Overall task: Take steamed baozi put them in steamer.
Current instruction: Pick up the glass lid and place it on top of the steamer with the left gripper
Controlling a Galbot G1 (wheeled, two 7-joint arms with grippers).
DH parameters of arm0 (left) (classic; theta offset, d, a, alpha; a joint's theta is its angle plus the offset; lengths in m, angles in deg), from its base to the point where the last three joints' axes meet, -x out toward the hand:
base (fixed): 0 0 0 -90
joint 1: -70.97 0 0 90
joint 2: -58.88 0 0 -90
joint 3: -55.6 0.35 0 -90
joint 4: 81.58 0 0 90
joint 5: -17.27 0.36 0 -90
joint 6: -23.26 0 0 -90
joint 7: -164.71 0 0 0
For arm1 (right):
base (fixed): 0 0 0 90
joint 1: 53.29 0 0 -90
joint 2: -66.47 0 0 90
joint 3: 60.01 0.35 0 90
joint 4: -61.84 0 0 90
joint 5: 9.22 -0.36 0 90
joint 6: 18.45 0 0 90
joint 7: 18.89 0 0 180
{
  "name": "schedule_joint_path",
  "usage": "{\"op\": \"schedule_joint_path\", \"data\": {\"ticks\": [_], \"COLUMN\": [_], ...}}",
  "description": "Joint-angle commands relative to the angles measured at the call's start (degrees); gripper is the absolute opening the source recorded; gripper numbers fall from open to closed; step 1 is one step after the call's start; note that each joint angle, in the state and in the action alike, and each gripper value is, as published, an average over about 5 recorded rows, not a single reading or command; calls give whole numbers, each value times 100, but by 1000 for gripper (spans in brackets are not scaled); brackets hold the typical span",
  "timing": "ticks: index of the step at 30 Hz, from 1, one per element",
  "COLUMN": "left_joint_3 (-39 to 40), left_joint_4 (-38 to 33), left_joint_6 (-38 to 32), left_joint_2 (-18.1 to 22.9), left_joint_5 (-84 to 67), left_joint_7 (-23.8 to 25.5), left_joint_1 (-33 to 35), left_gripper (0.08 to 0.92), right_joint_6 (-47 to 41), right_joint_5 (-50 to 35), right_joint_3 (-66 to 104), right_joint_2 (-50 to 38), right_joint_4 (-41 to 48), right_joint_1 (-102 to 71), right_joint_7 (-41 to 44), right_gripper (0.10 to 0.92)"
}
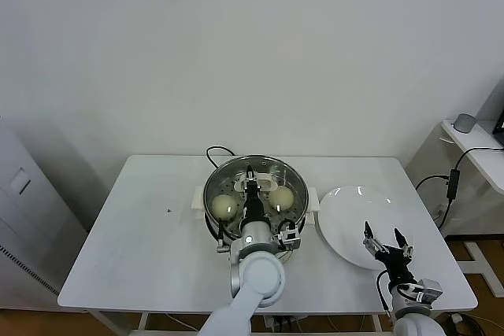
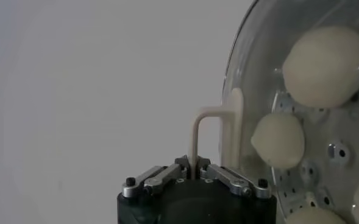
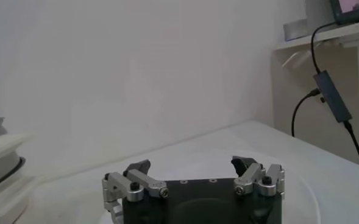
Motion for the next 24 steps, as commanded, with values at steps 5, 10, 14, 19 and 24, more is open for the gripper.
{"op": "schedule_joint_path", "data": {"ticks": [5, 10, 14, 19, 24], "left_joint_3": [-11, -25, -47, -50, -40], "left_joint_4": [48, 97, 155, 160, 86], "left_joint_6": [281, 281, 281, 281, 281], "left_joint_2": [280, 280, 280, 280, 280], "left_joint_5": [-76, -75, -85, -104, -104], "left_joint_7": [12, -14, -131, -164, -133], "left_joint_1": [-19, -22, -19, -20, 16], "left_gripper": [129, 129, 129, 129, 129], "right_joint_6": [-6, -9, -9, -15, -23], "right_joint_5": [32, 57, 88, 135, 164], "right_joint_3": [0, -7, -19, -64, -85], "right_joint_2": [3, 12, 22, 33, 45], "right_joint_4": [36, 54, 77, 90, 95], "right_joint_1": [34, 60, 80, 98, 138], "right_joint_7": [5, 6, 7, 9, 8], "right_gripper": [823, 823, 823, 823, 823]}}
